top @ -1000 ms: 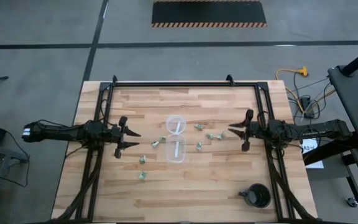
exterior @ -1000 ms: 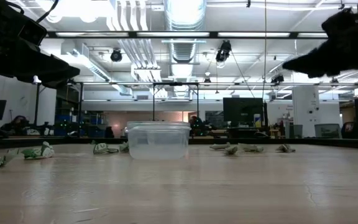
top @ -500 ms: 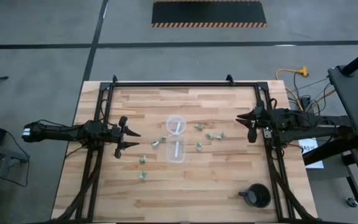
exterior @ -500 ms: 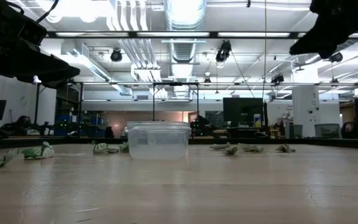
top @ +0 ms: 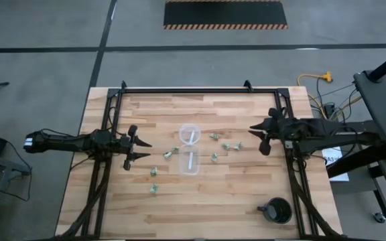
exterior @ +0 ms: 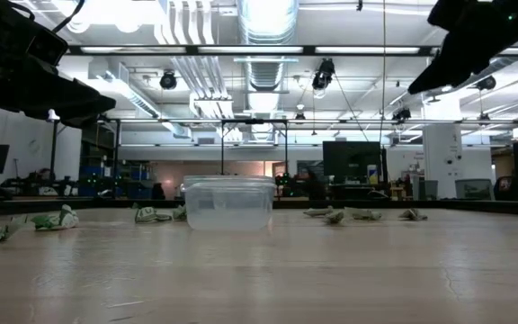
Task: Pick and place items into bin
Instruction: Put the stevia packet into the circular transparent bin
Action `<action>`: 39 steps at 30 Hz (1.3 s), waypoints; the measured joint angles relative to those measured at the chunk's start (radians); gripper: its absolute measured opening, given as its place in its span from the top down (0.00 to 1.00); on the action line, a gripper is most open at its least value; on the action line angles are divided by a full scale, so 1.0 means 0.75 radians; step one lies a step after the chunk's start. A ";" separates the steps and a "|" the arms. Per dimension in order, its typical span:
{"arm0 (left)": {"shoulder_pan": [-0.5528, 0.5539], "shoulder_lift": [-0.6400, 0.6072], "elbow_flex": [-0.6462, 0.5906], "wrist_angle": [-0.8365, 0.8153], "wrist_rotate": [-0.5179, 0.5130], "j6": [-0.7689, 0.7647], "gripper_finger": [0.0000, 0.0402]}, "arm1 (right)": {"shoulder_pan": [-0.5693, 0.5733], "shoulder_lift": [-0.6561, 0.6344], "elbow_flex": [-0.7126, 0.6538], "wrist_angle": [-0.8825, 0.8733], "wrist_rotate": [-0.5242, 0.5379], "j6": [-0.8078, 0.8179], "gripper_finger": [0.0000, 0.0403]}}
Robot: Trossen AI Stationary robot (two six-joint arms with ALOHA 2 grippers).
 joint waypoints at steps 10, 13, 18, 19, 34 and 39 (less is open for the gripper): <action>0.000 0.000 0.000 0.002 0.000 0.000 0.63 | 0.000 0.159 0.000 -0.002 -0.101 0.013 0.83; 0.000 0.000 0.000 0.003 0.000 0.000 0.63 | 0.000 0.198 0.000 -0.001 -0.151 0.012 0.83; 0.000 0.000 0.000 0.003 0.000 0.000 0.63 | -0.001 0.258 0.000 -0.001 -0.151 0.012 0.83; 0.000 0.000 0.000 0.003 0.000 0.000 0.63 | -0.001 0.270 0.000 -0.001 -0.151 0.012 0.83; 0.000 0.000 0.000 0.007 0.000 0.000 0.63 | -0.054 0.522 -0.002 0.000 -0.223 0.006 0.83; 0.000 0.000 0.000 0.007 0.000 0.000 0.63 | -0.194 0.536 -0.021 0.039 -0.323 -0.026 0.83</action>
